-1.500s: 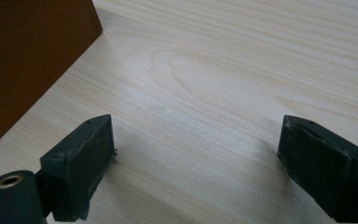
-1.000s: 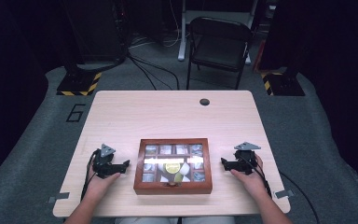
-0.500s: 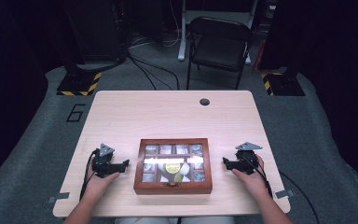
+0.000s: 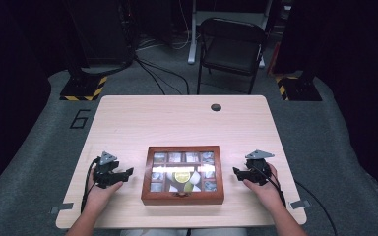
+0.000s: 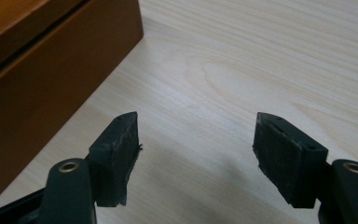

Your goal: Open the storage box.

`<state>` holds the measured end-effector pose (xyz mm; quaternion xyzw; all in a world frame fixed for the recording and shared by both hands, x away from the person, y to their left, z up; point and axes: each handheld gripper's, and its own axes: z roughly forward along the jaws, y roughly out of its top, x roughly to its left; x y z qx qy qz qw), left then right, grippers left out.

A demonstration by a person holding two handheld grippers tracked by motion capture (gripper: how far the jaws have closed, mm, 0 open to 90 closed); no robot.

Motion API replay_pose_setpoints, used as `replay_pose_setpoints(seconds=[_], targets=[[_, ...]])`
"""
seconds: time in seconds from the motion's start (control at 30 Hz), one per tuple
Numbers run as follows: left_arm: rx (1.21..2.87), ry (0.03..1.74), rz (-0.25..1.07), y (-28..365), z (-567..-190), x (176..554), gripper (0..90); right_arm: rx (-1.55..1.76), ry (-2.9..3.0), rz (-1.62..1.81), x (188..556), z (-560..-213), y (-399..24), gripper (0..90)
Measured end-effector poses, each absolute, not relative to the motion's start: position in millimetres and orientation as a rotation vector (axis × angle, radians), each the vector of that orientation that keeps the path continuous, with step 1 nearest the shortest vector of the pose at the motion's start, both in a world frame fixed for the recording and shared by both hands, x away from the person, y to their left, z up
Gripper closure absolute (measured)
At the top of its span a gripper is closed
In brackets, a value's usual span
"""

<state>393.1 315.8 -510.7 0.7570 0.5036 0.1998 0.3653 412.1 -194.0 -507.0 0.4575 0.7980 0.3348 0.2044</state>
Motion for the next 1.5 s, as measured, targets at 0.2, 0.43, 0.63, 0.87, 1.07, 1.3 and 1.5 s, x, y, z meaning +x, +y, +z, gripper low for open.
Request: replay_pose_setpoints(seconds=[0.2, 0.43, 0.63, 0.87, 1.07, 1.3, 1.5], targets=[[1.91, 1.306, 0.473, 315.4, -505.7, 387.5, 30.9, 1.27, 2.236, 0.958, 403.1, -501.3, -192.9, 31.2], [1.886, 1.278, 0.441, 311.3, -497.1, 379.8, 28.3, 1.263, 2.227, 1.023, 394.2, -492.3, -194.2, 31.9], [1.915, 1.244, 0.445, 304.9, -490.3, 372.7, 28.2, 1.238, 2.23, 1.049, 386.3, -486.1, -191.0, 31.9], [1.915, 1.214, 0.454, 299.5, -484.9, 365.4, 32.1, 1.208, 2.238, 1.059, 378.1, -482.0, -186.0, 32.2], [1.909, 1.198, 0.44, 295.5, -481.6, 359.2, 33.0, 1.197, 2.243, 1.078, 368.8, -478.6, -180.6, 32.7], [1.902, 1.166, 0.426, 290.8, -476.9, 347.2, 33.6, 1.183, 2.254, 1.121, 353.7, -473.7, -177.5, 33.8], [1.909, 1.14, 0.418, 288.2, -474.5, 340.1, 33.7, 1.145, 2.267, 1.139, 344.1, -471.4, -173.5, 34.2]])
